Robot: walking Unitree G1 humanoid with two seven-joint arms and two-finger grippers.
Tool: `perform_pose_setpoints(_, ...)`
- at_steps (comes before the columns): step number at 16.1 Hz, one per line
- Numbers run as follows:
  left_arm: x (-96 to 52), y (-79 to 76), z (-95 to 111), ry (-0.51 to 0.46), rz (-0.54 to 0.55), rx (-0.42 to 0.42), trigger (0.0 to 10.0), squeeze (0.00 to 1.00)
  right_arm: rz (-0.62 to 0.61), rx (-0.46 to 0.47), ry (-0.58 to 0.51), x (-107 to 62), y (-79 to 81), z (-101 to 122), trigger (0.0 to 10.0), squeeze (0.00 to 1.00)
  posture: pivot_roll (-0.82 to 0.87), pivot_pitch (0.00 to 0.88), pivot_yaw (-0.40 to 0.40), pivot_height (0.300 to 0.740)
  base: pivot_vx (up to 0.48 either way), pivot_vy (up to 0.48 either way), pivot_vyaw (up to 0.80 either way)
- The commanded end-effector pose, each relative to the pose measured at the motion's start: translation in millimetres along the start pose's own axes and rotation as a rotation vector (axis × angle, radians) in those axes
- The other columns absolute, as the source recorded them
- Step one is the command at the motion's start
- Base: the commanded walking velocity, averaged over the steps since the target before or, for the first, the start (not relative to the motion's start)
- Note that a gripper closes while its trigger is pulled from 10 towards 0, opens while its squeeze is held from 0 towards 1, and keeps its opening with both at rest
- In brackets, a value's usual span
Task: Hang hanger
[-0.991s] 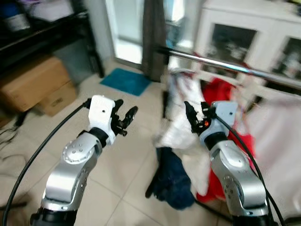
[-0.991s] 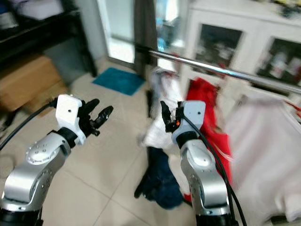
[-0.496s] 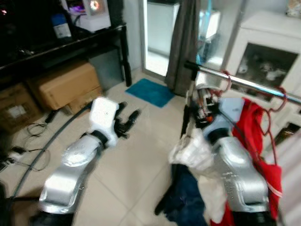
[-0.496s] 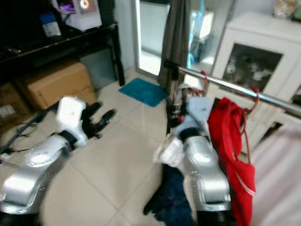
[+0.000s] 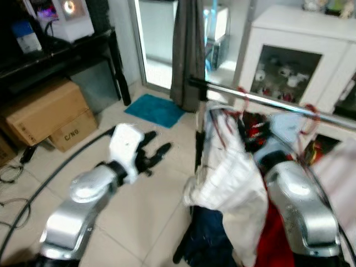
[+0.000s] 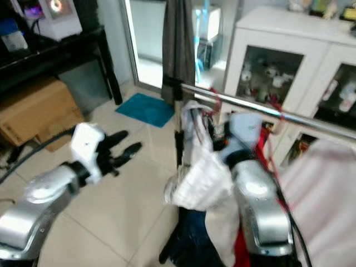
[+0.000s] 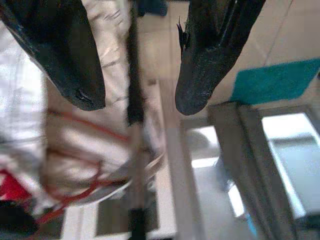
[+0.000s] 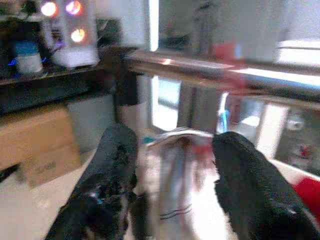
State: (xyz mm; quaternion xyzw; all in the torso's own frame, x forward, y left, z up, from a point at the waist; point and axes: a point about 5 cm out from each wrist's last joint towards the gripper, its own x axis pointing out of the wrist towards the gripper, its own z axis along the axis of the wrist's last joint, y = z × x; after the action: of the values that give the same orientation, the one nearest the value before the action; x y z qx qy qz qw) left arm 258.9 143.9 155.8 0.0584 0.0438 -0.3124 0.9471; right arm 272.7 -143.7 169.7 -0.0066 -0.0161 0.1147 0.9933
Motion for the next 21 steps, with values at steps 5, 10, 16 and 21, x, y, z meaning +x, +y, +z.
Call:
perform_pose_setpoints(5,-24.6,2.6,-3,0.038,-0.178,-0.039,10.0,1.0,0.025,-0.118,0.133,6.9,-14.4,0,10.0,1.0,-0.11,0.0,0.023,0.74,0.0,0.0,0.0)
perform_pose_setpoints(10,-28.7,-0.3,-2,0.054,-0.251,-0.03,10.0,1.0,-0.031,-0.1,0.228,9.2,-27.9,3,10.0,1.0,-0.11,0.0,0.022,0.74,0.0,0.0,0.0)
perform_pose_setpoints(16,-26.9,-8.0,0,0.053,-0.323,-0.039,10.0,1.0,-0.072,-0.039,0.262,7.5,-41.5,5,10.0,1.0,-0.12,0.0,0.03,0.74,0.0,0.0,0.0)
perform_pose_setpoints(21,-23.7,-10.3,2,0.054,-0.349,-0.029,10.0,1.0,-0.053,-0.035,0.319,24.7,-46.8,-7,10.0,1.0,-0.12,0.0,0.026,0.74,0.0,0.0,0.0)
